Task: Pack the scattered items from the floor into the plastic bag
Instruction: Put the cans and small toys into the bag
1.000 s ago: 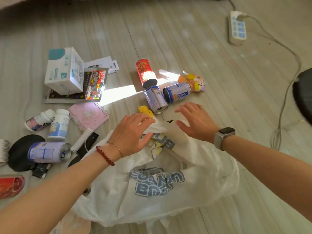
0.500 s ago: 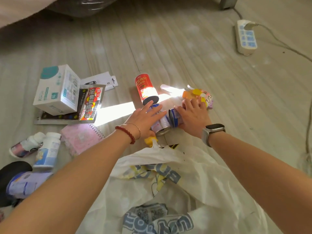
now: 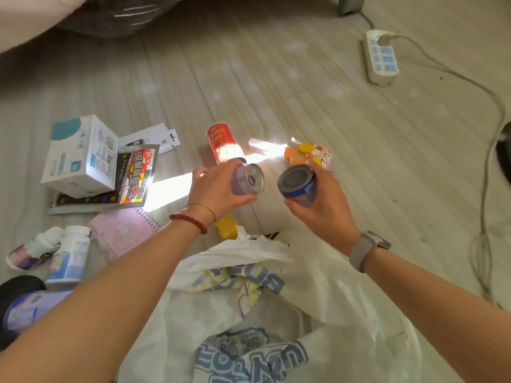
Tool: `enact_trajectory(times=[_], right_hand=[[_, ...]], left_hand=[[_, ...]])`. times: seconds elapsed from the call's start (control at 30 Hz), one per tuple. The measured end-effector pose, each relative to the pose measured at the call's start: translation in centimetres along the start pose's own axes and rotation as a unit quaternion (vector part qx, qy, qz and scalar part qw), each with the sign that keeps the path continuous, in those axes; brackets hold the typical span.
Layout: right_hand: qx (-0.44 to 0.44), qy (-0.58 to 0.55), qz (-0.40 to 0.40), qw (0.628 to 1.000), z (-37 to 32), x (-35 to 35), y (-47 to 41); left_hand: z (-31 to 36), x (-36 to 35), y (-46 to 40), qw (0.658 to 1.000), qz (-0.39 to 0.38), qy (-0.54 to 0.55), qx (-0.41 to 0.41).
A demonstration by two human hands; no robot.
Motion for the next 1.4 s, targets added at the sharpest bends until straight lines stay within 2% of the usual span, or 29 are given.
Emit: enact_trajectory(times=[0.07,0.13,0.2,0.27,0.37,0.43,0.5,0.57,0.67,0.73,0.83,0.9,1.0,1.1,1.17,1.23,1.27,1.33,1.4], right_hand=[[0.027,-0.102,0.01,0.994,-1.8,1.7,1.4],[0.027,-0.153,0.002,0.988,-3.0,3.0,3.2],[0.014,-0.142,-0.05,0.989,-3.3,3.6,5.3],[-0.009,-0.089,-0.137,0.987,-2.9,3.2,7.7],[0.018,0.006,-0.236,0.972,-1.9,1.9,11.3],[0.051,0.074,-0.287,0.954,-1.4,1.3,13.0],[0.093,0.162,-0.3,0.935,-0.8,1.0,13.7],[0.111,0.224,-0.281,0.927,-0.4,0.6,13.7],[0.09,0.264,-0.261,0.924,0.0,-0.3,13.5],[0.085,0.284,-0.255,0.92,-0.1,-0.6,13.2],[0.091,0.3,-0.265,0.912,0.0,-0.1,13.1],[0.108,0.305,-0.273,0.906,0.2,0.3,13.0],[0.142,0.294,-0.301,0.896,0.3,0.8,12.8],[0.168,0.306,-0.34,0.873,-0.2,0.9,12.4],[0.187,0.288,-0.317,0.884,-0.7,1.0,11.8],[0.186,0.266,-0.271,0.906,-1.3,0.7,10.7],[0.176,0.262,-0.264,0.911,-1.7,0.2,10.1],[0.129,0.265,-0.298,0.908,-2.1,-1.5,9.0],[0.045,0.268,-0.372,0.888,-2.1,-3.6,8.4]], left_hand=[[0.6,2.2,1.6,0.98,0.095,0.161,0.063],[1.5,4.3,3.7,0.952,0.146,0.26,0.059],[2.5,5.9,6.2,0.947,0.137,0.287,0.038],[3.3,6.1,9.3,0.954,0.086,0.285,0.023],[4.0,3.8,14.6,0.968,-0.006,0.249,0.005],[4.1,1.8,17.5,0.965,-0.071,0.251,0.015],[3.9,0.2,19.6,0.966,-0.136,0.218,0.011],[3.4,-1.1,20.6,0.972,-0.17,0.158,-0.023],[2.4,-2.5,20.5,0.985,-0.128,0.113,-0.012],[2.0,-2.8,19.8,0.995,-0.093,0.023,-0.015],[2.3,-2.0,19.0,0.992,-0.065,-0.098,-0.047],[2.6,-1.5,19.1,0.986,-0.026,-0.143,-0.082],[2.7,-1.3,19.6,0.976,0.007,-0.156,-0.149],[1.7,-0.4,19.5,0.974,-0.016,-0.148,-0.169],[1.2,0.4,19.0,0.966,-0.037,-0.165,-0.197],[1.1,1.3,18.2,0.958,-0.007,-0.177,-0.223],[1.0,1.5,17.5,0.96,0.009,-0.18,-0.215],[0.9,1.5,16.1,0.971,-0.007,-0.192,-0.145],[0.6,0.5,15.0,0.98,-0.093,-0.167,-0.06]])
Point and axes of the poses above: each hand's wrist, its own y-axis away from the middle knuckle, its own x-axis out of the back of the hand, z = x × y, the point moved 2 cm from there along -y, towards the middle knuckle, and after that the axes turned 6 degrees about -x, right-handed, at the moved point
